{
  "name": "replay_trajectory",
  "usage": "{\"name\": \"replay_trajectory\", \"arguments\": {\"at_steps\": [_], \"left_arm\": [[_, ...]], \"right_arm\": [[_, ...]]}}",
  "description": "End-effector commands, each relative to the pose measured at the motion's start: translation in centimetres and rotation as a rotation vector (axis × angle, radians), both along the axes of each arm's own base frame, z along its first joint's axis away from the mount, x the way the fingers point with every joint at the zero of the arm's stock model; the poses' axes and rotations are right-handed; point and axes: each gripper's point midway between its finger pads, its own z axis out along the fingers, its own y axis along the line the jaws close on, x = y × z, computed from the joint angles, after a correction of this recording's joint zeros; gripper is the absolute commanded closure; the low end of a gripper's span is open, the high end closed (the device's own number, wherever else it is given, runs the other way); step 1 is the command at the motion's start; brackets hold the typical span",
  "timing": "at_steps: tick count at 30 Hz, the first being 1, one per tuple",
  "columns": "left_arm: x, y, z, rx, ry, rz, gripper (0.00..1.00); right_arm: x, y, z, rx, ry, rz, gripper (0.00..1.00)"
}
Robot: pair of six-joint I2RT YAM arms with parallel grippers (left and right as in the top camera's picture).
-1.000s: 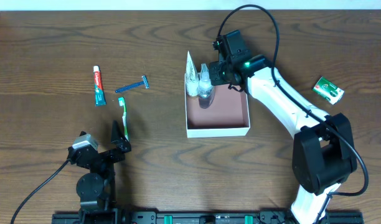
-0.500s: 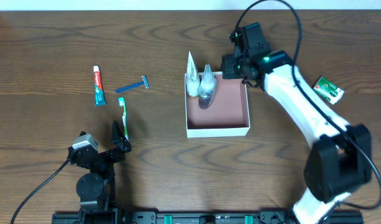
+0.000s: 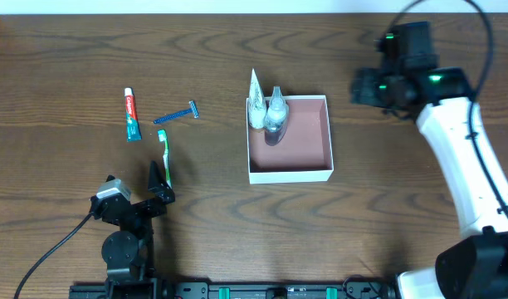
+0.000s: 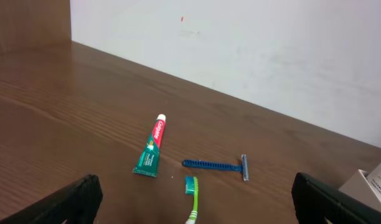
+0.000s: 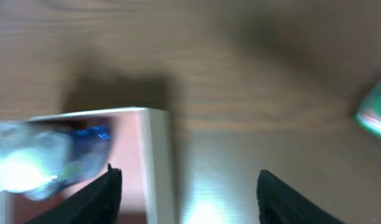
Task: Pack container
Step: 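Move the right gripper to the green Dettol soap bar and grasp it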
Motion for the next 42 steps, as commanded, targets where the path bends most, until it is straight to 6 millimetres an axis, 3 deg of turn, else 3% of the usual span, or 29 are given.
{"name": "replay_trajectory", "arguments": {"at_steps": [1,6,8,14,19,24,32,42], "left_arm": [[-0.1,0.3,-1.8,0.015,0.056,0.014,0.02],[-0.1,0.3,-1.8,0.015,0.056,0.014,0.02],[-0.1,0.3,-1.8,0.015,0.056,0.014,0.02],[-0.1,0.3,-1.8,0.015,0.056,0.014,0.02],[-0.1,0.3,-1.8,0.015,0.056,0.014,0.02],[-0.1,0.3,-1.9,0.015,0.057,0.014,0.02],[-0.1,0.3,-1.8,0.015,0.056,0.014,0.02],[-0.1,0.3,-1.8,0.015,0.056,0.014,0.02]], "right_arm": [[-0.6,-4.6,0.2,0.011,0.027,-0.169,0.25],[-2.1,-10.4,-0.4,0.055,0.078,-0.399,0.15],[-2.5,-11.7,-0.5,0.063,0.086,-0.450,0.13],[-3.3,-14.0,-0.7,0.047,0.100,-0.522,0.12],[-3.8,-16.4,-0.9,-0.002,0.085,-0.692,0.01],[-3.1,-18.0,-2.7,0.032,0.094,-0.803,0.01],[-1.1,-18.5,-8.6,0.142,0.195,-0.842,0.01],[-0.9,-19.9,-11.6,0.069,0.235,-0.859,0.01]]}}
